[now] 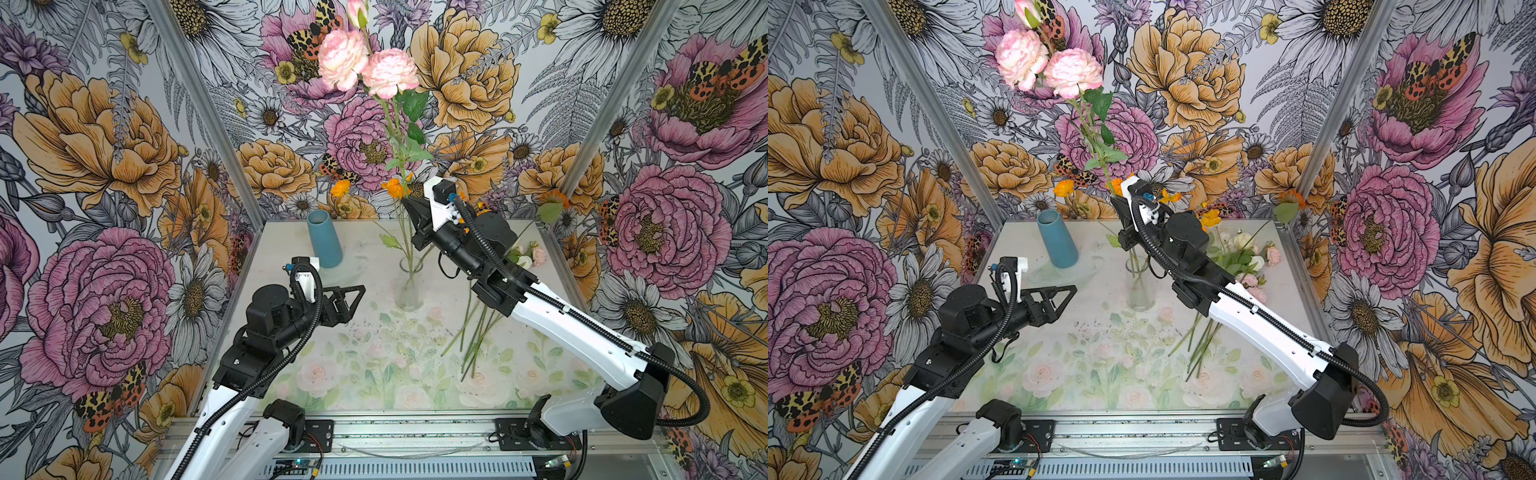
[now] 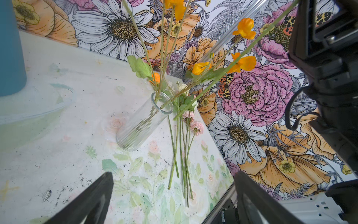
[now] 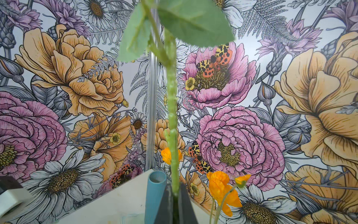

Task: Arrange flowers in a vase
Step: Place the flower in the vase.

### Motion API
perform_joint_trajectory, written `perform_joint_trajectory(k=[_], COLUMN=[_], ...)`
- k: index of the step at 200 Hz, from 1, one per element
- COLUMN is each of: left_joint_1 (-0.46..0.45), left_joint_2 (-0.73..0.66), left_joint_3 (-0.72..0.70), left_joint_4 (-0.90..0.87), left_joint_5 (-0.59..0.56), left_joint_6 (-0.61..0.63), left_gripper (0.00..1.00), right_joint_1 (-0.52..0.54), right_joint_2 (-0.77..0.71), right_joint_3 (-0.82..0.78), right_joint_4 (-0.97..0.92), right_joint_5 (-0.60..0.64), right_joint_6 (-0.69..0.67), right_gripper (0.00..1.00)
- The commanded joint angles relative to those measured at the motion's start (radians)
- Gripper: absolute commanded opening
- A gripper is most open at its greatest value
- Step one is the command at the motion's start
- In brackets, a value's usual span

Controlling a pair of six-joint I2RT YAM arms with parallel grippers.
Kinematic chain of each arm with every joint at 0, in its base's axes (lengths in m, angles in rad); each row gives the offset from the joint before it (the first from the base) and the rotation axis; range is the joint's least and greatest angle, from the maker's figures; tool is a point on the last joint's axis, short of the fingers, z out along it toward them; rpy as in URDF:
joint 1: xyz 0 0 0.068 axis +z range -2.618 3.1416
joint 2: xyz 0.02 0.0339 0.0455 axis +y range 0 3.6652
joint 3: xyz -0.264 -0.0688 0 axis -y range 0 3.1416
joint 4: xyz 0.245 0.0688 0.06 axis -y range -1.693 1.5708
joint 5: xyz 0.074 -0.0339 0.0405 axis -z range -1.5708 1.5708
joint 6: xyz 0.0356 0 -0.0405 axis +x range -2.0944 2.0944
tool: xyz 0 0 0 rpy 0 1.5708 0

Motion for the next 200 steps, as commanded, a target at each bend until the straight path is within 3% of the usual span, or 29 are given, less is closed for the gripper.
perform_joint_trajectory(k=[1, 28, 61, 102, 144, 200], left_joint_1=[0.009, 0.007, 0.008, 0.009, 0.008, -0.009], left_joint_2=[0.019, 0.042, 0.086, 0.101, 0.064, 0.049], left_joint_3=[-0.001, -0.005, 0.012, 0.006, -0.039, -0.089], left_joint_4=[0.030, 0.087, 0.108, 0.108, 0.110, 0.142], left_joint_5=[0.082, 0.145, 0.144, 0.134, 0.113, 0.114], left_joint_6=[0.000, -0.001, 0.011, 0.015, -0.003, -0.017], left_gripper=[0.99, 0.99, 0.99, 0.99, 0.99, 0.99], right_joint_1=[0.006, 0.007, 0.005, 0.004, 0.004, 0.006], right_joint_2=[0.010, 0.022, 0.051, 0.086, 0.115, 0.133], right_joint_3=[0.015, 0.022, 0.025, -0.071, -0.096, -0.263], right_joint_4=[0.089, 0.117, 0.113, 0.207, 0.165, 0.253], right_joint_5=[0.053, 0.088, 0.108, 0.124, 0.121, 0.122], right_joint_6=[-0.045, -0.058, -0.077, -0.065, -0.032, 0.016], right_gripper=[0.00, 0.00, 0.00, 0.00, 0.00, 0.00])
